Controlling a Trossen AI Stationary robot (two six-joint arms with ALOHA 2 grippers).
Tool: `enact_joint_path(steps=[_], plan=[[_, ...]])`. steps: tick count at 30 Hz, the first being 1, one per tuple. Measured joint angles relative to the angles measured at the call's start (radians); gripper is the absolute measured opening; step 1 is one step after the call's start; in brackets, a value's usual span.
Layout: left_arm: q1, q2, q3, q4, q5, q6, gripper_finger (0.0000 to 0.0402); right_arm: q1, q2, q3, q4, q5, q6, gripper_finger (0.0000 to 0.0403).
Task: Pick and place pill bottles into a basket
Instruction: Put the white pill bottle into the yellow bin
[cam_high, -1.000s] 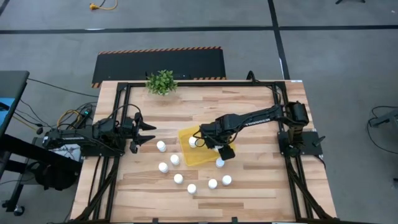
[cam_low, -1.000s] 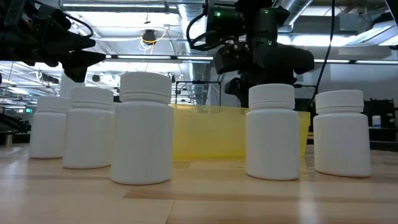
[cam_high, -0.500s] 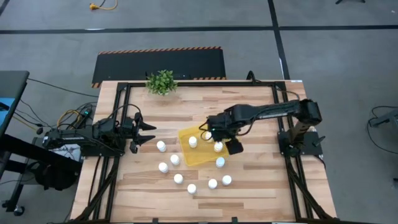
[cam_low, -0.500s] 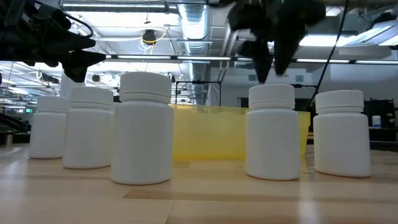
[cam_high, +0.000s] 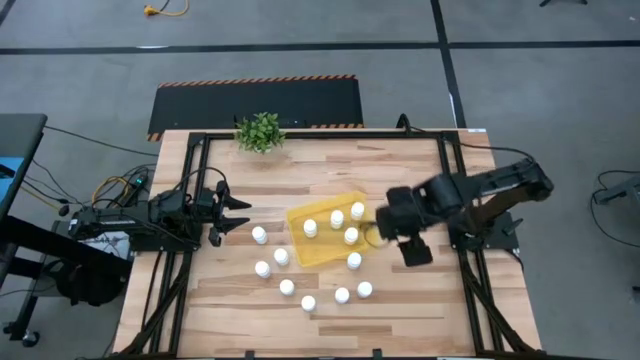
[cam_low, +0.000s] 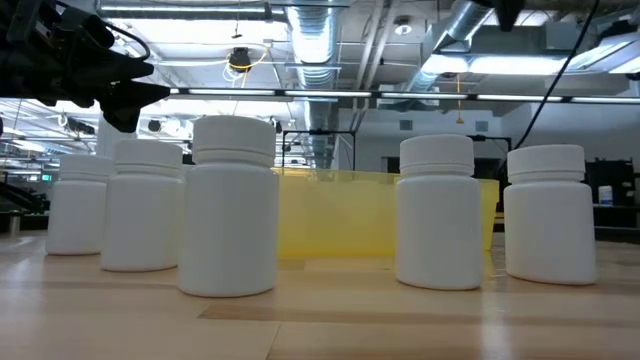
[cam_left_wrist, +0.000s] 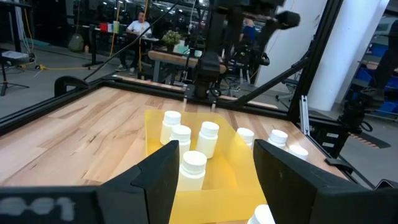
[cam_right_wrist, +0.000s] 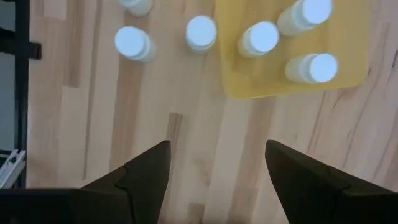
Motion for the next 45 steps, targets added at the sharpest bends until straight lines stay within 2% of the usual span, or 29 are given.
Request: enact_joint_path(steps=[5,10,15,22,30,36,45], plan=[[0.000,0.000,0.000,0.000,0.000,0.000,0.0194,0.129,-0.001,-0.116,0.076,0.080,0.094,0.0255],[0.000,0.000,0.000,0.000,0.000,0.000,0.0194,0.210,0.000,-0.253,0.236,0.088,0.207,0.0255],[0.000,0.000,0.000,0.000,0.000,0.000,0.0194,0.257,0.025,-0.328,0.367,0.103,0.338,0.0255],[0.000,0.000,0.000,0.000,0.000,0.000,0.0194,0.267,0.153,-0.331,0.421,0.098,0.423,0.0255],[0.000,0.000,0.000,0.000,0.000,0.000,0.0194,0.297,0.304,-0.331,0.456,0.026,0.424,0.0255],[0.000,0.000,0.000,0.000,0.000,0.000,0.0194,0.308,0.358,-0.331,0.517,0.015,0.425,0.0255],[0.000,0.000,0.000,0.000,0.000,0.000,0.0194,0.255,0.392,-0.331,0.571,0.002,0.422,0.0255]])
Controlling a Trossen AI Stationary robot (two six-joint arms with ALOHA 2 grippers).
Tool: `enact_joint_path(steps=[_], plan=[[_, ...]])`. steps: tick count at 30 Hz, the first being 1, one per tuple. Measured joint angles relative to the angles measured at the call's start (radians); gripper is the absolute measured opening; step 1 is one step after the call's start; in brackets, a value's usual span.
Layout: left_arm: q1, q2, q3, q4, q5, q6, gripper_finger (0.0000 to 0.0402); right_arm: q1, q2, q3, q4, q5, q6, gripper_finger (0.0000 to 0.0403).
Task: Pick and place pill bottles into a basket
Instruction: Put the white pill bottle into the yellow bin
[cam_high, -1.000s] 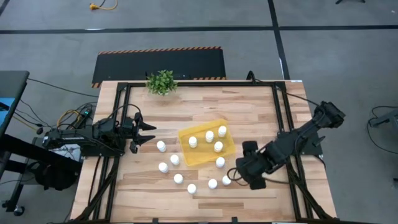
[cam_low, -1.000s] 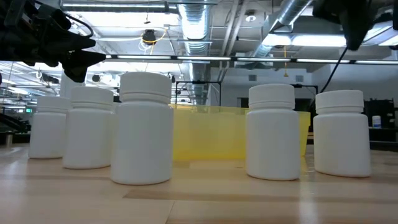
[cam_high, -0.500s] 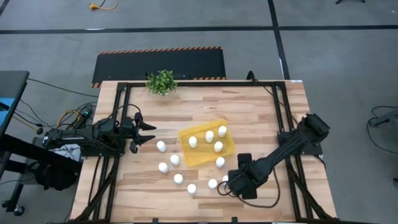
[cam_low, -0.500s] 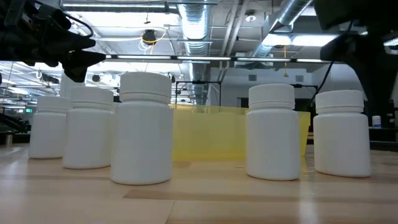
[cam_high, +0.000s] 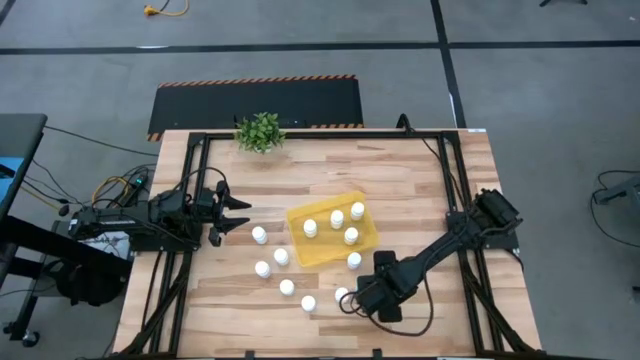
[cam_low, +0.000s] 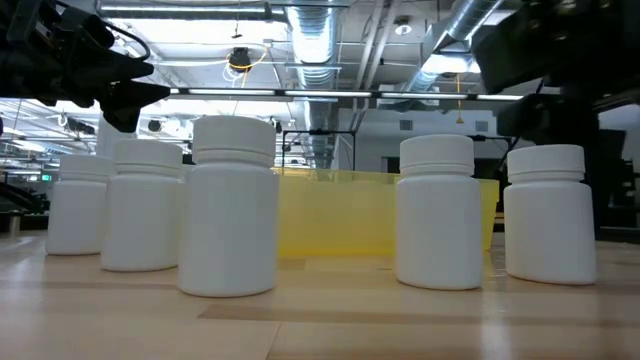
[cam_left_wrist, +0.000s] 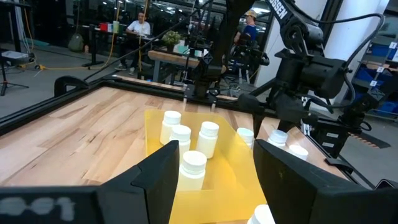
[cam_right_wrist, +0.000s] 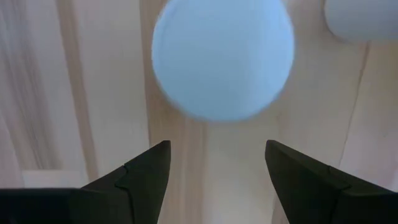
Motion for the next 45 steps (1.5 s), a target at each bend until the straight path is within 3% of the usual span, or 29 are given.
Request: enact_joint_path(steps=[45], plan=[[0.000,0.000,0.000,0.000,0.000,0.000,0.0194,-0.049,-0.006,0.001,0.205,0.001,-0.116,0.0255]])
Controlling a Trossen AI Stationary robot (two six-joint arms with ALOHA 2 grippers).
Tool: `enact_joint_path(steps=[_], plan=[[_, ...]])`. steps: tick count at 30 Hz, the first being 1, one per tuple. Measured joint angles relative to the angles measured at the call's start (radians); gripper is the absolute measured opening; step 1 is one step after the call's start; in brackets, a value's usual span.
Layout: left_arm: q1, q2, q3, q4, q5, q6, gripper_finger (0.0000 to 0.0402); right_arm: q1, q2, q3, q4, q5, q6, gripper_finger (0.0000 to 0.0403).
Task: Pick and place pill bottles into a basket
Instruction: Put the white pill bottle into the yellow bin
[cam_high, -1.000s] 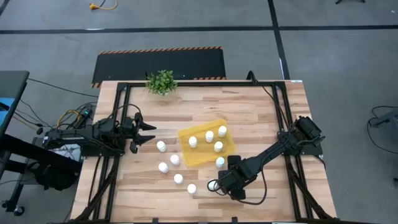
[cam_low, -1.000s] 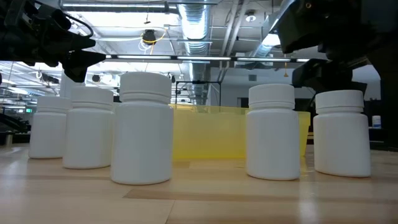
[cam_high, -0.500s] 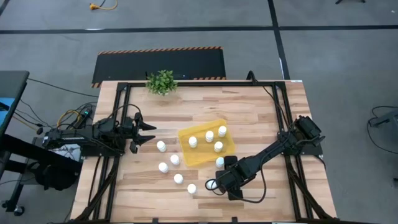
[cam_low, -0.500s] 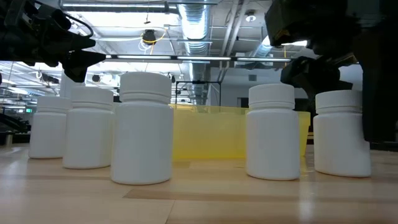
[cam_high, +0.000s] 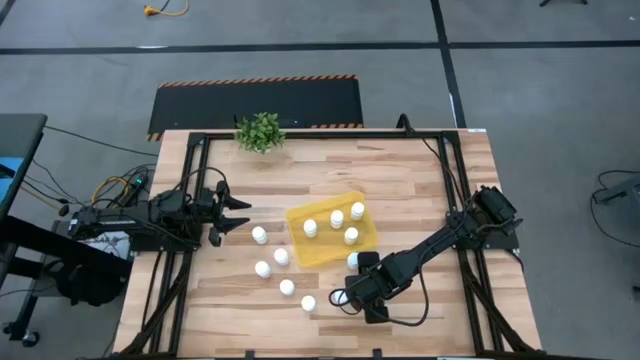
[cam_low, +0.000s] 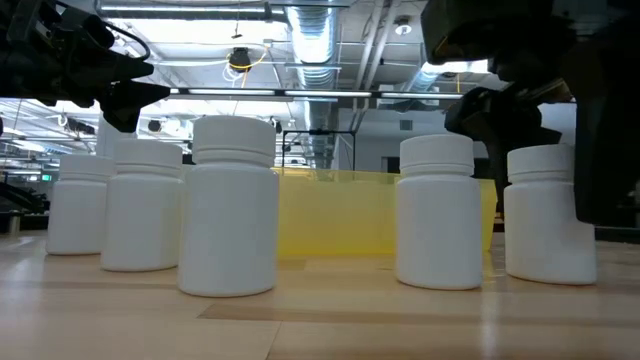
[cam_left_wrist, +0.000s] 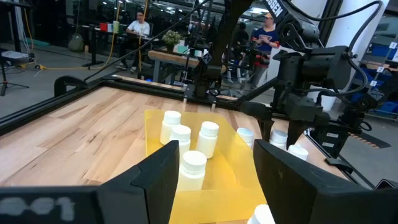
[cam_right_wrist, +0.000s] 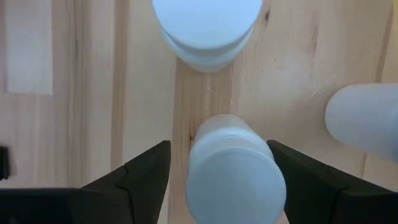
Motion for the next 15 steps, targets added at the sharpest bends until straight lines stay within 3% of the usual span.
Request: enact_joint_path(steps=[6,15], plan=[[0.000,0.000,0.000,0.000,0.000,0.000,0.0194,0.000,0.000,0.000,-0.003,0.000,0.000,0.0247],[0.000,0.000,0.000,0.000,0.000,0.000,0.0194,0.000,0.000,0.000,-0.003,0.000,0.001,0.0173]])
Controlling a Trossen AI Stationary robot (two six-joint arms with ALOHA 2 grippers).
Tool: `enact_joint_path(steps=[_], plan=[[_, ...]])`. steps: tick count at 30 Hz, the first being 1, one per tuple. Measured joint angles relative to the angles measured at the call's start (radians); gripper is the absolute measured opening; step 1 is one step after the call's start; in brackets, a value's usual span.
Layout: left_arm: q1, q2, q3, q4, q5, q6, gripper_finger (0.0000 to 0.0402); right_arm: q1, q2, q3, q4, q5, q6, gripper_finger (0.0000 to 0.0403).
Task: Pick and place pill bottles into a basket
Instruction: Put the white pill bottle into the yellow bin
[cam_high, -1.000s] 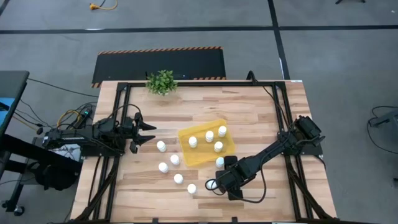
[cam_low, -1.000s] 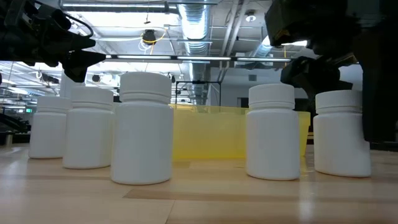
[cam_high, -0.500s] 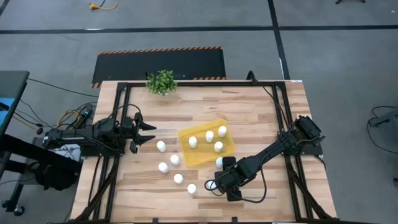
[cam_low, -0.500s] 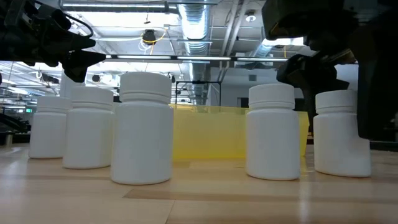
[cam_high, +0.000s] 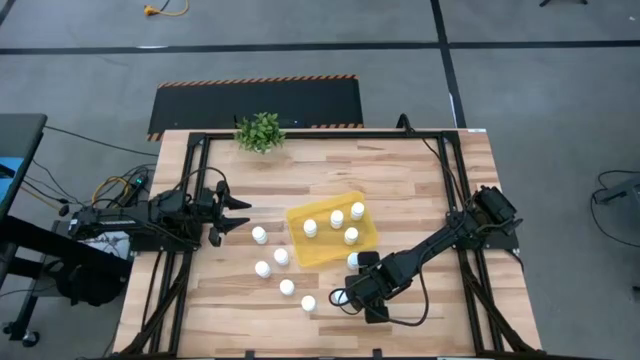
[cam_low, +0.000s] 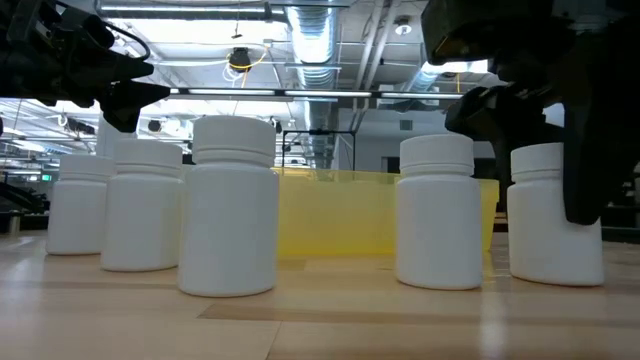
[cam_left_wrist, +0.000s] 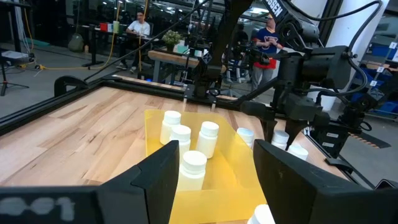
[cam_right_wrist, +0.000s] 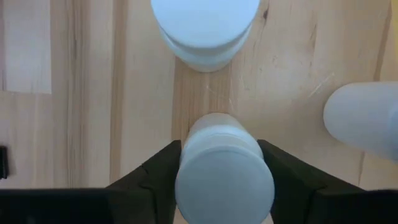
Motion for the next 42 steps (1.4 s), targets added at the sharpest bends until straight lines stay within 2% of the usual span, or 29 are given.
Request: enact_joint_path(steps=[3,9,13,18,26,31,35,38,42], plan=[[0.000,0.000,0.000,0.000,0.000,0.000,0.0194,0.000,0.000,0.000,0.000,0.000,0.002,0.0168],[0.000,0.000,0.000,0.000,0.000,0.000,0.0194,0.000,0.000,0.027,-0.060,-0.004,0.033,0.0193],[0.000,0.000,0.000,0.000,0.000,0.000,0.0194,0.000,0.000,0.081,-0.143,-0.005,0.020,0.0180],[0.000,0.000,0.000,0.000,0.000,0.000,0.0194,0.000,0.000,0.191,-0.286,-0.027,-0.021,0.0166],[0.000,0.000,0.000,0.000,0.000,0.000,0.0194,-0.011,0.000,0.410,-0.530,-0.031,-0.090,0.0183],[0.000,0.000,0.000,0.000,0.000,0.000,0.0194,-0.062,0.000,0.542,-0.662,-0.033,-0.115,0.0167],[0.000,0.000,0.000,0.000,0.000,0.000,0.0194,-0.121,0.000,0.636,-0.737,-0.030,-0.159,0.0177],[0.000,0.000,0.000,0.000,0.000,0.000,0.0194,-0.176,0.000,0.696,-0.787,-0.030,-0.210,0.0186],[0.000,0.000,0.000,0.000,0.000,0.000,0.0194,-0.273,0.000,0.759,-0.834,-0.028,-0.315,0.0175]])
